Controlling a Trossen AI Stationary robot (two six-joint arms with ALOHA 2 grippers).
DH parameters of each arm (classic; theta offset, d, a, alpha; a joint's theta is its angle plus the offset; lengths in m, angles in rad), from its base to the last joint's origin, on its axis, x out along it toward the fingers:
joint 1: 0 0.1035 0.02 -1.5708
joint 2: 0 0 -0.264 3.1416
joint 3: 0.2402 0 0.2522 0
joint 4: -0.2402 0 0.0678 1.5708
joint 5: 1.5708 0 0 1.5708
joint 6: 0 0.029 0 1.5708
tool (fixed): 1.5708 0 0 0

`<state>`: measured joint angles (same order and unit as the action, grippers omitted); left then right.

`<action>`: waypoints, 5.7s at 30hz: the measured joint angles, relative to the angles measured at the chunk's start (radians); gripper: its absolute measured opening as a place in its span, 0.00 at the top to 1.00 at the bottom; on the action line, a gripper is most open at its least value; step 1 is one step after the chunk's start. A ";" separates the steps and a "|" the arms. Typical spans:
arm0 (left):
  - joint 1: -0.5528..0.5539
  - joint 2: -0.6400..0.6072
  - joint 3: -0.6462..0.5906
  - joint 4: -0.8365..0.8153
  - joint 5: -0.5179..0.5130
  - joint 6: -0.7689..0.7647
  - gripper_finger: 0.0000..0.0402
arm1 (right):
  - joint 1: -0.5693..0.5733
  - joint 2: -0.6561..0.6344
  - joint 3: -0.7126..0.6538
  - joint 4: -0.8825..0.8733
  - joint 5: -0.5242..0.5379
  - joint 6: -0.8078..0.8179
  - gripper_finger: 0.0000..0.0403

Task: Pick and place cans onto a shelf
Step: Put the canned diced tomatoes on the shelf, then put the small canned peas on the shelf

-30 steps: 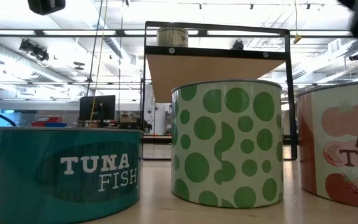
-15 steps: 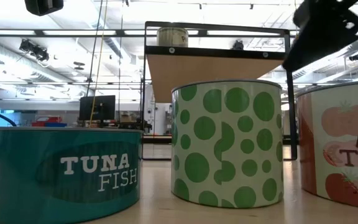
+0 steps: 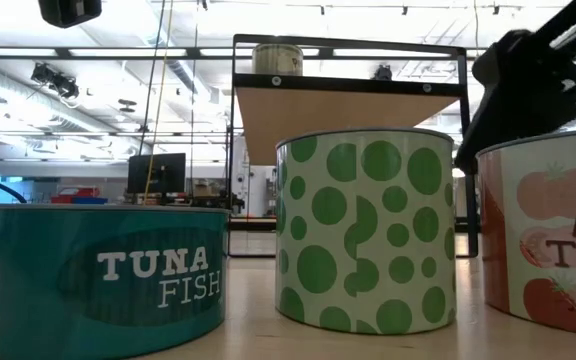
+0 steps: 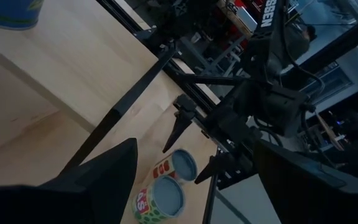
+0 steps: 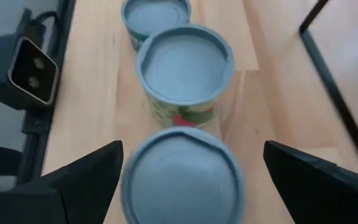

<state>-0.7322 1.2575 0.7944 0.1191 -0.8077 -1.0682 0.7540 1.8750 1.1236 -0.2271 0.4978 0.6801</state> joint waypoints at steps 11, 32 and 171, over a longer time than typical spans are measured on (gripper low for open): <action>-0.001 0.000 0.000 -0.023 0.000 -0.002 0.20 | -0.004 0.040 0.000 -0.011 -0.081 0.051 0.04; -0.001 0.000 0.000 -0.025 0.008 -0.029 0.20 | -0.019 -0.101 0.061 -0.158 -0.247 -0.099 0.28; 0.068 -0.001 0.000 -0.067 -0.070 -0.074 0.20 | -0.146 -0.322 0.129 -0.025 -0.115 -0.148 0.09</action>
<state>-0.6647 1.2564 0.7944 0.0517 -0.8780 -1.1424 0.6076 1.5533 1.2530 -0.2525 0.3832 0.5321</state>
